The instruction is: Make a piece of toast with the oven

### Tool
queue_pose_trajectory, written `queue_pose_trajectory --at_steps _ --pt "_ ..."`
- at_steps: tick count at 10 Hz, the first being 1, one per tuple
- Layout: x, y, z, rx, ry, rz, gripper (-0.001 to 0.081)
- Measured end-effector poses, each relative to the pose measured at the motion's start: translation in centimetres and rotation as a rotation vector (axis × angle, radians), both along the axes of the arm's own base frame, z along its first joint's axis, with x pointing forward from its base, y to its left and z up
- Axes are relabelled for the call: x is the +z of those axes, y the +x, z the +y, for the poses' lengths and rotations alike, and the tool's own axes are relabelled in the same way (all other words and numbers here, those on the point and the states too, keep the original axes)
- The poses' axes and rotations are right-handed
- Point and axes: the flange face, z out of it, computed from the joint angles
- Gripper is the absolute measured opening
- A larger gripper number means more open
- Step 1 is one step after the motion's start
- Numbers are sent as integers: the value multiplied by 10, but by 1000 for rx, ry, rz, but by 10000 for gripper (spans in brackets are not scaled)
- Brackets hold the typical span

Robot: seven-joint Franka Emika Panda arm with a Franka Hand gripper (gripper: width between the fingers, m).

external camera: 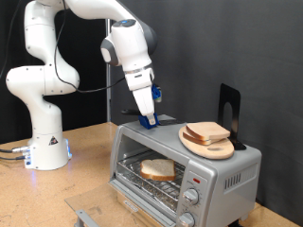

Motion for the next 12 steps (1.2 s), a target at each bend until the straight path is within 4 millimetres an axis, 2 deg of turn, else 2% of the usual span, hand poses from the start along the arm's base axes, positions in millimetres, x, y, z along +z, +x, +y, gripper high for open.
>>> queue_pose_trajectory --at_steps 2,5,7,9,12 --pt "9 6 -4 -17 16 -32 807" --pt "36 12 -18 -1 121 -27 807" --pt "35 12 -18 -14 128 -42 807" --pt "57 10 -37 -26 230 -94 807" --pt "86 1 -78 -63 307 -130 807"
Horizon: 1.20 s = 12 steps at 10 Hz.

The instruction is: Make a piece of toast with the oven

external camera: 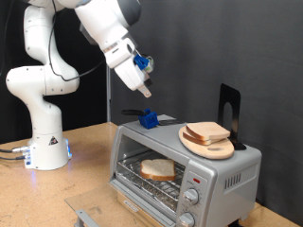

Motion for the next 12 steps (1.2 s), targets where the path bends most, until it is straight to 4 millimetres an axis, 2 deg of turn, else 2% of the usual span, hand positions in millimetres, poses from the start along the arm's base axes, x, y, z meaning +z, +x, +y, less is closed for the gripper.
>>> queue_pose_trajectory --at_steps 4,5,6,9,11,12 --pt "15 -11 -65 -54 8 25 807" --pt "16 -15 -74 -45 6 33 807" --pt "16 -14 -73 -46 6 33 807" --pt "11 -16 -76 -341 134 199 807" --pt "0 -29 -102 -576 147 313 807" --pt "-1 -37 -105 -670 146 337 807"
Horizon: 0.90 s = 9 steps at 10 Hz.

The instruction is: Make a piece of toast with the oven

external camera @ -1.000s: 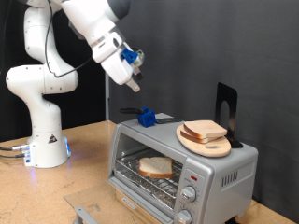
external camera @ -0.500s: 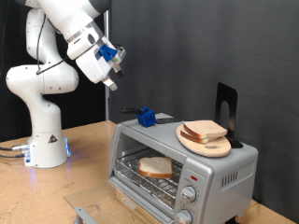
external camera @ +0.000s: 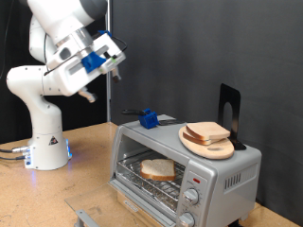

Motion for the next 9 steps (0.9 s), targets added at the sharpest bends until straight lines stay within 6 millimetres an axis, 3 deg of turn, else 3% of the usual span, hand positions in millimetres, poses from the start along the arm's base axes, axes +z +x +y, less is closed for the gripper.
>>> queue_pose_trajectory --at_steps 3,5,9 --pt "-5 -9 -6 92 67 58 807" --pt "-13 -21 -34 118 97 119 807" --pt "-21 -38 -104 34 113 49 807"
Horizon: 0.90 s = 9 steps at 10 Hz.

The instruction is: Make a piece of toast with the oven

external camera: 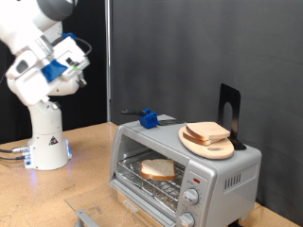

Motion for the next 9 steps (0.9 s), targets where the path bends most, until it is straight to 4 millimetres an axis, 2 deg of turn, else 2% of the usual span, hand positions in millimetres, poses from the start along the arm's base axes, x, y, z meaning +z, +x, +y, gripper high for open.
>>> queue_pose_trajectory --at_steps 2,4,6,8,9 --pt "-5 -5 -26 -49 -13 -12 807" --pt "-8 -3 -32 -53 -18 -7 807" --pt "-9 -11 -33 -28 68 0 807" --pt "-13 -21 -49 7 171 -35 807" --pt "-22 -22 -61 20 186 -42 807"
